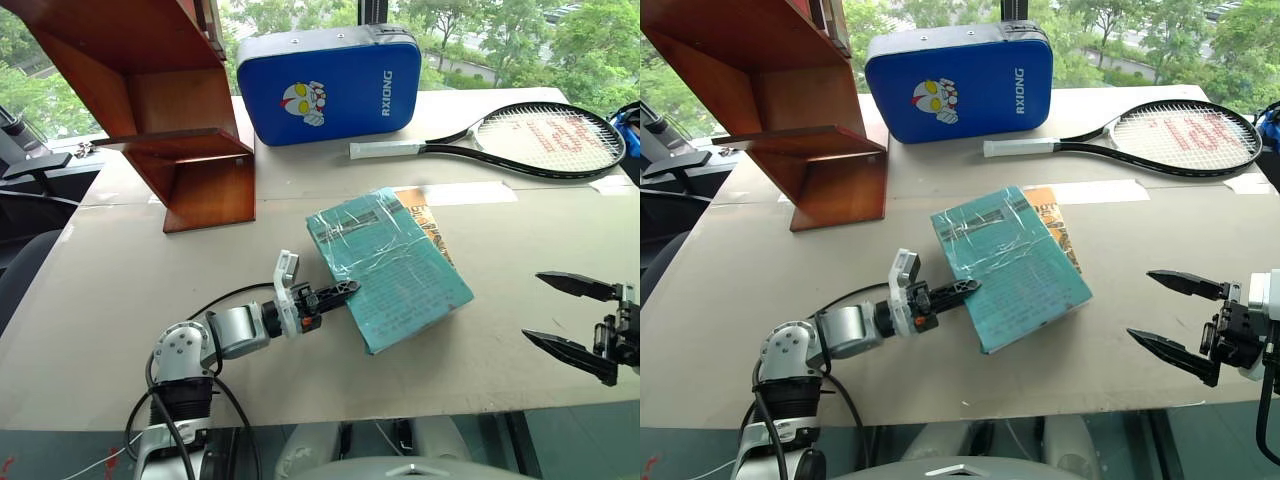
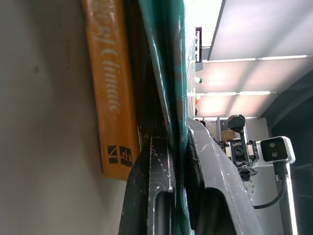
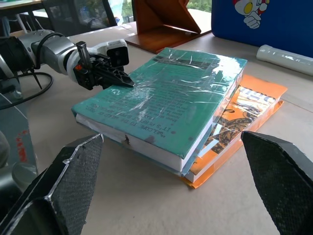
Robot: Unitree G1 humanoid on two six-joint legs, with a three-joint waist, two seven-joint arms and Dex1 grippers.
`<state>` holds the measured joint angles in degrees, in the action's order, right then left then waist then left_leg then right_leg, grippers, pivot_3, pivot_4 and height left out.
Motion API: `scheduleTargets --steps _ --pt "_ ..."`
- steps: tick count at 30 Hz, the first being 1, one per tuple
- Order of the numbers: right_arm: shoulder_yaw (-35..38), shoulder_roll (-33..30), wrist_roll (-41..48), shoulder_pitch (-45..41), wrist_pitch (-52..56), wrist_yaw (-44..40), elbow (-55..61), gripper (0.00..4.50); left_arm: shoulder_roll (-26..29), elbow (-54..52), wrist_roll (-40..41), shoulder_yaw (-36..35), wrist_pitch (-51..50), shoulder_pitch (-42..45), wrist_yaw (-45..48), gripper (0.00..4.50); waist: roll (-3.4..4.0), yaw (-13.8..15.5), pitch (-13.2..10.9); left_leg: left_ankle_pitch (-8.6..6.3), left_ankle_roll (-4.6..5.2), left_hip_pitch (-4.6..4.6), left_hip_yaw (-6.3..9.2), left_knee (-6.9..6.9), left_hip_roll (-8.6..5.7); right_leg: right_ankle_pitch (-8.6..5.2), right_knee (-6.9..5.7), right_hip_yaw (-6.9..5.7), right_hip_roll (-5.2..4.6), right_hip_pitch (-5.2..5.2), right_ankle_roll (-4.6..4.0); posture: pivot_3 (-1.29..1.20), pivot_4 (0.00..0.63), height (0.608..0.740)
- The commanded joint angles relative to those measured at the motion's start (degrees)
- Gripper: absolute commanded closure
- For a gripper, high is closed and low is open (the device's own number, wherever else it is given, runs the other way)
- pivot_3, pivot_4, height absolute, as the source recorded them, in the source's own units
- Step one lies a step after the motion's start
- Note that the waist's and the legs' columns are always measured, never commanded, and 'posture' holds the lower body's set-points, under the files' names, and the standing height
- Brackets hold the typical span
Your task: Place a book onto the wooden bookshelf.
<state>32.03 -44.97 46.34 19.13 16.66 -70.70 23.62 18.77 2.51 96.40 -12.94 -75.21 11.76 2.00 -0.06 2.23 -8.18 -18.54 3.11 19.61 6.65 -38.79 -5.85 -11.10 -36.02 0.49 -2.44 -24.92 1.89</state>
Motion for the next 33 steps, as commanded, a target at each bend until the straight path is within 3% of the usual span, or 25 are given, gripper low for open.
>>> scheduleTargets --steps 1,5,10,15,16,21,26,33 --pt "1.9 -1.4 5.0 -2.7 3.0 0.8 1.2 0.0 2.4 -5.4 5.7 -0.5 2.3 -1.6 -1.2 4.43 0.0 0.0 0.0 0.0 0.0 0.0 0.0 0.0 0.0 0.0 0.0 0.01 0.0 0.0 0.0 0.0 0.15 0.74" --pt "1.5 -2.1 6.4 -5.4 4.8 1.4 0.8 0.0 5.1 -13.3 4.6 -0.2 5.2 -0.2 0.5 4.43 -0.01 0.2 0.0 0.0 0.0 0.03 0.0 -0.02 0.0 0.01 0.0 -0.01 -0.01 0.0 -0.02 0.0 0.15 0.74" --pt "0.9 -2.1 7.3 -9.8 5.9 2.1 -2.0 0.0 12.4 -26.0 -12.7 2.4 11.1 7.6 9.5 4.43 -0.08 0.3 -0.1 0.0 -0.01 0.11 0.01 -0.08 0.0 0.03 0.04 -0.05 0.0 -0.01 -0.05 0.0 0.15 0.74" --pt "-0.1 -2.5 8.9 -17.0 7.9 3.2 -5.2 0.0 21.5 -31.4 -39.9 10.4 24.9 22.4 16.2 4.43 -0.19 0.1 -0.2 0.0 -0.01 0.08 -0.07 -0.06 0.0 0.04 0.06 -0.01 0.01 -0.01 -0.08 0.0 0.15 0.74" --pt "-0.6 -2.8 8.9 -19.3 8.1 3.2 -6.6 0.0 25.1 -32.0 -49.0 14.1 29.7 25.9 18.0 4.43 -0.2 0.0 -0.2 0.02 -0.05 0.12 -0.07 -0.07 0.0 0.08 0.09 -0.03 0.03 -0.02 -0.14 0.0 0.15 0.74" --pt "-3.0 -3.3 7.5 -26.9 8.5 2.0 -12.1 0.0 33.9 -29.2 -77.6 23.0 49.5 33.2 22.6 4.43 -0.24 -0.2 -0.2 0.04 -0.07 0.07 -0.24 0.2 0.04 0.12 0.21 0.14 0.05 -0.1 -0.18 0.0 0.15 0.74" --pt "-6.7 -3.4 5.6 -34.8 7.8 0.7 -17.2 0.0 41.7 -27.3 -94.9 25.3 57.7 33.5 27.3 4.43 -0.3 -0.4 -0.3 0.05 -0.06 0.31 -0.29 0.42 0.06 0.12 0.17 0.19 0.06 -0.49 -0.19 0.0 0.15 0.74" --pt "-10.5 -1.2 6.1 -47.7 10.0 1.4 -23.4 0.0 49.5 -31.9 -108.4 15.1 50.9 22.2 26.5 4.43 -0.47 -1.4 -0.4 0.05 -0.04 0.54 -0.28 0.47 0.08 0.12 0.16 0.19 0.07 -0.76 -0.18 0.0 0.15 0.74"
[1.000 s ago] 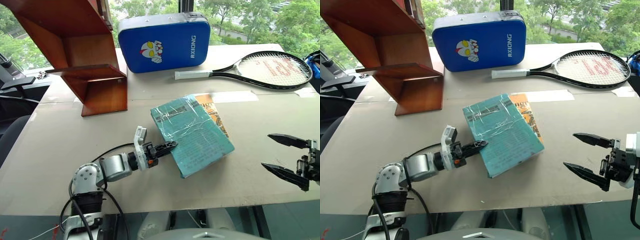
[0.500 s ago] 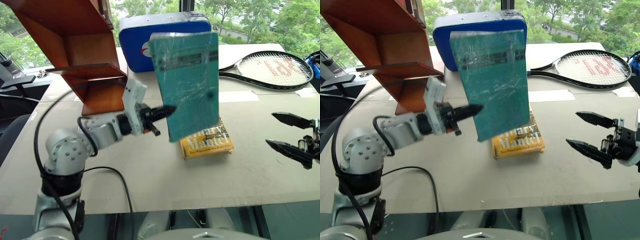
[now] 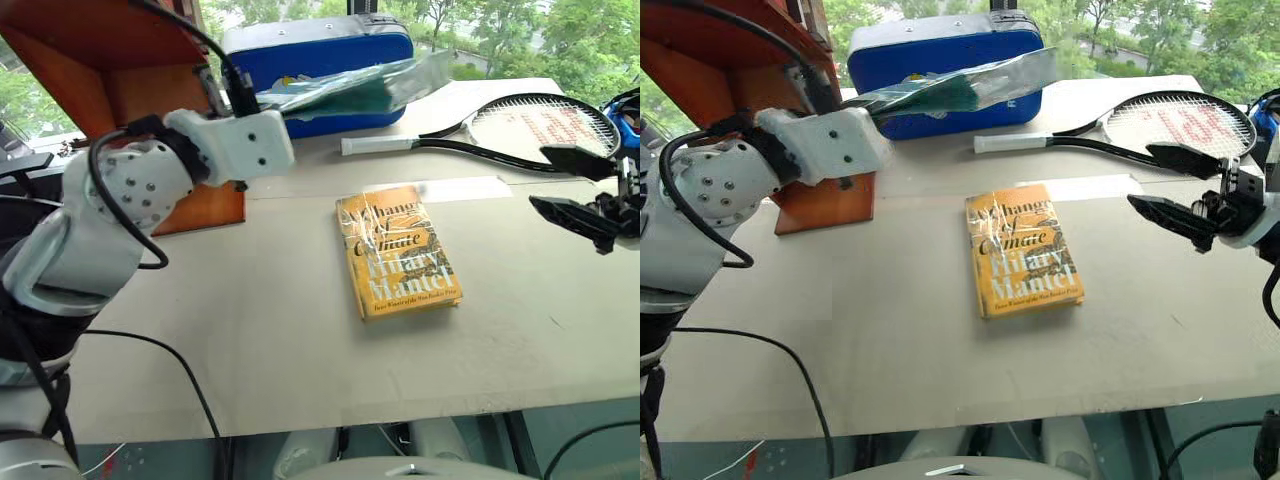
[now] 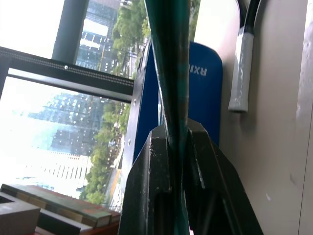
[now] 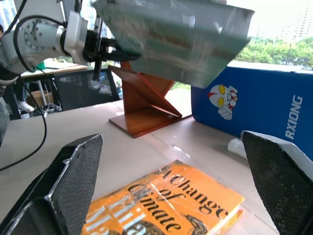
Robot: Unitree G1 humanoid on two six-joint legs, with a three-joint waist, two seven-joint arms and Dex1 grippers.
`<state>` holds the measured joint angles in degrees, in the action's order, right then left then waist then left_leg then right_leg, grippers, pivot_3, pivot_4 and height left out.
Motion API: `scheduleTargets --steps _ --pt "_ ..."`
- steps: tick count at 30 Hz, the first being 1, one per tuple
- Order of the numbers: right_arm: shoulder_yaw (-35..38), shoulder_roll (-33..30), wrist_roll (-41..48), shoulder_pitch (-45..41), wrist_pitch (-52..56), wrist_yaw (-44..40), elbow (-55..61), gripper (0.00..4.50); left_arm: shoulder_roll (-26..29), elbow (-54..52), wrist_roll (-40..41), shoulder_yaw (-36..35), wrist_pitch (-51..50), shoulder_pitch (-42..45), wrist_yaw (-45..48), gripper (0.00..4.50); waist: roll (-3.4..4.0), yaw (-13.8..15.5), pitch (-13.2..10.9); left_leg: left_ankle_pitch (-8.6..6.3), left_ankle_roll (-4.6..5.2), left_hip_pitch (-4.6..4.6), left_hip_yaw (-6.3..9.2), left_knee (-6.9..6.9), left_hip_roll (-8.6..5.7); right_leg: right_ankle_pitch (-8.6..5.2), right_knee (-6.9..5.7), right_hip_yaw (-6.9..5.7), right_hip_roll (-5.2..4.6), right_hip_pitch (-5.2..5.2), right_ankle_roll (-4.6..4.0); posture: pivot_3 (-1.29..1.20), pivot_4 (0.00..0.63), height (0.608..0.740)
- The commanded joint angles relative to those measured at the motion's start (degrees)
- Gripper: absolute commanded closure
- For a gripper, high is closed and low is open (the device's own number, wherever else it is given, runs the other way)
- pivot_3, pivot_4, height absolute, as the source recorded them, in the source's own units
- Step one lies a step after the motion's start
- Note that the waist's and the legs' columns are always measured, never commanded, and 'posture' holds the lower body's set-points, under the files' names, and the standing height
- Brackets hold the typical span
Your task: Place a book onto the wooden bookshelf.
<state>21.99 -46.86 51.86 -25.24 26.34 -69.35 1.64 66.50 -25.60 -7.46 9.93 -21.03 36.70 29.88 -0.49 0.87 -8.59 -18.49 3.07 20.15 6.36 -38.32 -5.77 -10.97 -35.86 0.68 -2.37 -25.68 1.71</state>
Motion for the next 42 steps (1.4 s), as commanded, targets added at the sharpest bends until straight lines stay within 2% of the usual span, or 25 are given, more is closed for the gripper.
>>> scheduleTargets --steps 1,5,9,23,30,35,37,38,41,42 --pt "-1.0 1.3 0.3 -4.9 0.4 -0.1 -2.6 0.0 2.5 -4.7 -5.7 -9.7 -4.3 -5.6 -0.7 4.43 -0.06 -0.1 0.0 0.0 0.0 0.02 0.01 -0.01 0.0 0.0 0.0 -0.01 0.0 -0.01 0.0 0.0 0.15 0.74" --pt "-3.2 3.9 -0.9 -9.7 0.1 -0.3 -5.9 0.0 4.4 -6.3 -9.6 -17.6 -6.4 -13.3 1.4 4.43 -0.07 -0.1 -0.1 0.0 0.01 0.02 0.0 0.0 0.0 0.0 -0.01 0.0 0.01 -0.04 0.0 0.0 0.15 0.74" --pt "-4.7 6.6 -2.0 -13.0 0.4 1.1 -7.8 0.0 7.2 -3.2 -13.5 -21.7 -5.5 -17.0 2.9 4.43 -0.09 0.1 -0.1 0.0 0.01 0.13 0.15 -0.06 0.0 0.0 0.0 -0.18 -0.02 -0.05 0.0 0.0 0.15 0.74" --pt "-5.6 8.5 -4.5 -13.0 2.9 7.3 -4.5 0.0 11.2 7.6 -18.1 -18.0 -2.1 -14.3 9.3 4.43 0.01 -0.3 -0.2 0.0 0.01 0.23 0.22 -0.06 -0.03 0.0 -0.01 -0.28 -0.05 -0.14 0.0 0.0 0.15 0.74" --pt "-4.3 7.9 -4.0 -11.3 3.6 7.5 -3.2 0.0 12.0 8.3 -20.6 -22.5 -5.3 -20.5 12.6 4.43 0.02 -0.7 -0.2 -0.01 0.01 0.28 0.24 -0.08 -0.03 0.0 -0.01 -0.29 -0.05 -0.15 0.0 0.0 0.15 0.74" --pt "-4.5 8.1 -4.1 -10.9 3.4 7.6 -2.3 0.0 10.3 6.1 -20.6 -23.3 -8.0 -21.9 13.5 4.43 0.04 -1.8 -0.2 0.0 0.01 0.25 0.23 -0.07 -0.02 0.0 -0.06 -0.28 -0.04 -0.16 -0.01 0.0 0.15 0.74" --pt "-4.5 8.2 -3.9 -10.8 3.6 7.8 -1.8 0.0 9.5 5.0 -20.9 -23.4 -9.6 -22.4 13.7 3.7 0.06 -1.9 -0.2 0.0 0.01 0.24 0.2 -0.07 -0.02 0.01 -0.07 -0.24 -0.04 -0.16 0.0 0.0 0.15 0.74" --pt "-4.5 8.1 -3.9 -10.7 3.5 7.7 -1.8 0.0 9.4 4.6 -21.2 -23.3 -10.4 -22.4 13.9 3.52 0.06 -1.9 -0.2 0.0 0.01 0.23 0.19 -0.07 -0.01 0.0 -0.08 -0.23 -0.03 -0.17 0.0 0.0 0.15 0.74" --pt "-4.4 8.0 -4.0 -10.6 3.4 7.3 -2.1 0.0 9.6 3.7 -22.1 -23.2 -12.1 -21.6 14.0 2.06 0.06 -1.6 -0.2 0.0 0.01 0.26 0.23 -0.1 -0.02 0.01 -0.08 -0.29 -0.04 -0.17 0.0 0.0 0.15 0.74" --pt "-4.3 8.0 -4.0 -10.6 3.4 7.3 -2.2 0.0 9.6 3.4 -22.2 -23.3 -12.7 -21.4 14.2 1.72 0.06 -1.5 -0.2 0.0 0.01 0.26 0.23 -0.11 -0.02 0.01 -0.08 -0.29 -0.05 -0.17 0.0 0.0 0.15 0.74"
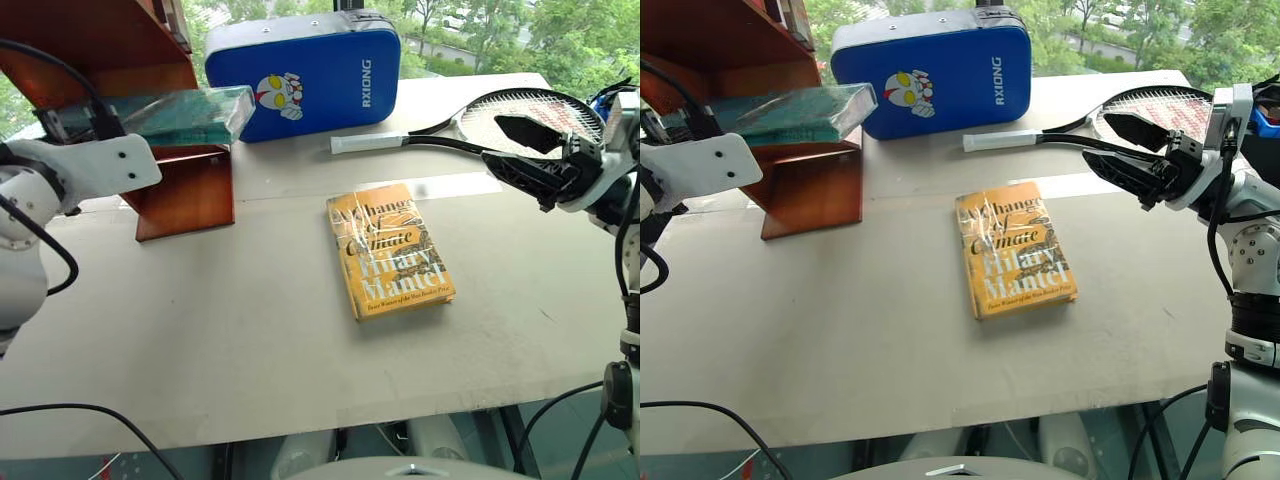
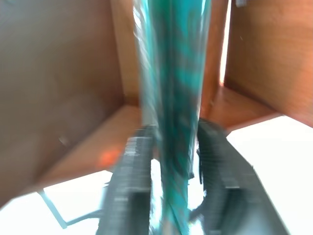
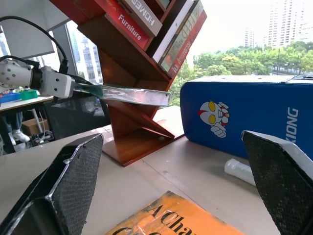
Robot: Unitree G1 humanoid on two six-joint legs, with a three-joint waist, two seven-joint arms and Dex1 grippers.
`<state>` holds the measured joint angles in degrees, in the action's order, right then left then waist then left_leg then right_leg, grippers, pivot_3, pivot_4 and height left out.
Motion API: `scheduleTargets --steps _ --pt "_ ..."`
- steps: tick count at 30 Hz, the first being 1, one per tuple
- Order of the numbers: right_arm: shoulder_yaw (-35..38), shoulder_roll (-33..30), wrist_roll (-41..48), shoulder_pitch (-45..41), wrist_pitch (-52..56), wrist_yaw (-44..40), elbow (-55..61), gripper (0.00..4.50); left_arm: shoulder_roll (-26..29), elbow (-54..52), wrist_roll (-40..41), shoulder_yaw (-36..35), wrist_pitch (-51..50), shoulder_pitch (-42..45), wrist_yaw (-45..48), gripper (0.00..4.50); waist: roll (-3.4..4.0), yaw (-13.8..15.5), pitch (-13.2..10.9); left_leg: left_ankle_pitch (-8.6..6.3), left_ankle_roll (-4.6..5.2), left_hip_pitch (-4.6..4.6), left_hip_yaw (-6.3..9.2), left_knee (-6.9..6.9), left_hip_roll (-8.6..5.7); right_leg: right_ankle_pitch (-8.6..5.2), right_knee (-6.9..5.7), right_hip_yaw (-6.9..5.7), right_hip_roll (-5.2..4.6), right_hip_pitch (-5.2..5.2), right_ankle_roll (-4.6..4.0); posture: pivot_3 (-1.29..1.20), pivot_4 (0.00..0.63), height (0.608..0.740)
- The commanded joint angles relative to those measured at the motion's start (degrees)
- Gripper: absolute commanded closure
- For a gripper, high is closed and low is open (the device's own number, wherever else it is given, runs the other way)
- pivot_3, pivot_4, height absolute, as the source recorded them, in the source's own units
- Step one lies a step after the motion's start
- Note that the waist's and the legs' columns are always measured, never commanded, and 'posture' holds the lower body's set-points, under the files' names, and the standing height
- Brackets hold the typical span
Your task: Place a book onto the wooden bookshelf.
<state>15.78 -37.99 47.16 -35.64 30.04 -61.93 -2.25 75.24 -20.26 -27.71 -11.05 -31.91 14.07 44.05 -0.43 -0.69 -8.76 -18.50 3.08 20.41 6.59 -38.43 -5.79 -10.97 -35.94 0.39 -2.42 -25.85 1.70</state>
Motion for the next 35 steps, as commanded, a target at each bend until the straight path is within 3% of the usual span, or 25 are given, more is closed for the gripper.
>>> scheduleTargets --steps 1,4,10,13,16,18,22,27,35 --pt "2.0 -0.9 0.7 -0.2 -0.3 -0.2 1.6 0.0 0.9 -2.3 -2.2 -2.3 -2.2 1.2 0.2 1.35 0.0 0.1 0.0 0.0 0.0 0.0 0.0 0.0 0.0 0.0 0.0 0.0 -0.01 0.0 0.0 0.0 0.15 0.74" --pt "2.1 -1.0 0.7 0.0 -0.4 -0.2 1.7 0.0 0.8 -3.4 -2.8 -3.0 -4.1 0.9 0.6 0.03 0.0 0.3 0.0 0.0 0.0 0.02 0.01 -0.02 -0.01 0.0 0.02 -0.01 -0.02 0.0 0.0 0.0 0.15 0.74" --pt "2.4 -0.8 0.6 0.2 -0.9 -0.5 0.8 0.0 -0.1 -7.1 -4.1 -6.3 -7.7 -0.4 1.3 0.03 0.0 0.2 0.0 0.0 0.0 0.02 0.02 -0.02 -0.01 0.0 0.01 -0.02 -0.01 0.0 0.0 0.0 0.15 0.74" --pt "2.4 -1.2 -0.2 0.6 -1.9 -1.9 -0.2 0.0 -4.9 -10.7 -1.0 -7.6 -10.3 0.7 0.7 0.03 0.01 0.2 0.0 0.0 0.0 0.02 0.01 -0.02 -0.01 0.0 0.01 -0.01 -0.01 0.0 0.0 0.0 0.15 0.74" --pt "3.6 -1.8 0.3 2.2 -1.9 -2.7 0.0 0.0 -12.2 -14.8 3.3 -7.4 -9.8 2.1 -0.8 0.03 -0.01 0.5 0.0 0.0 0.0 0.04 0.04 -0.1 0.0 0.0 -0.03 -0.06 -0.03 0.02 0.0 0.0 0.15 0.74" --pt "4.6 -2.8 -0.1 5.9 -2.4 -3.4 0.9 0.0 -24.3 -19.7 11.1 -8.7 -12.4 3.2 -1.9 0.03 0.1 0.8 0.1 0.0 0.0 0.11 0.09 -0.22 0.0 0.0 -0.03 -0.13 -0.03 0.03 0.0 0.0 0.15 0.74" --pt "3.4 -4.5 -8.6 19.5 -10.1 -5.5 0.7 0.0 -41.5 -28.8 26.7 -8.5 -12.0 -12.8 3.7 0.03 0.18 1.5 0.4 -0.04 0.0 0.44 0.14 -0.86 0.02 0.01 -0.03 -0.44 -0.08 0.09 0.01 0.0 0.15 0.74" --pt "2.6 -3.4 -19.6 31.4 -24.3 -4.2 -6.4 0.0 -52.9 -25.8 34.3 -4.5 -8.7 -23.0 0.4 0.03 0.11 1.7 0.4 -0.1 0.06 0.23 0.04 -0.81 0.01 0.07 -0.07 -0.53 -0.16 0.17 -0.07 0.0 0.15 0.74" --pt "3.3 -2.3 -22.4 39.9 -32.3 -3.1 -7.5 0.0 -53.4 -15.8 34.4 3.4 3.7 -33.4 -1.4 0.03 0.39 1.3 0.4 -0.26 0.31 -1.53 -0.2 -0.62 0.31 -0.07 0.03 -0.45 0.02 1.86 -0.1 0.0 0.15 0.74"
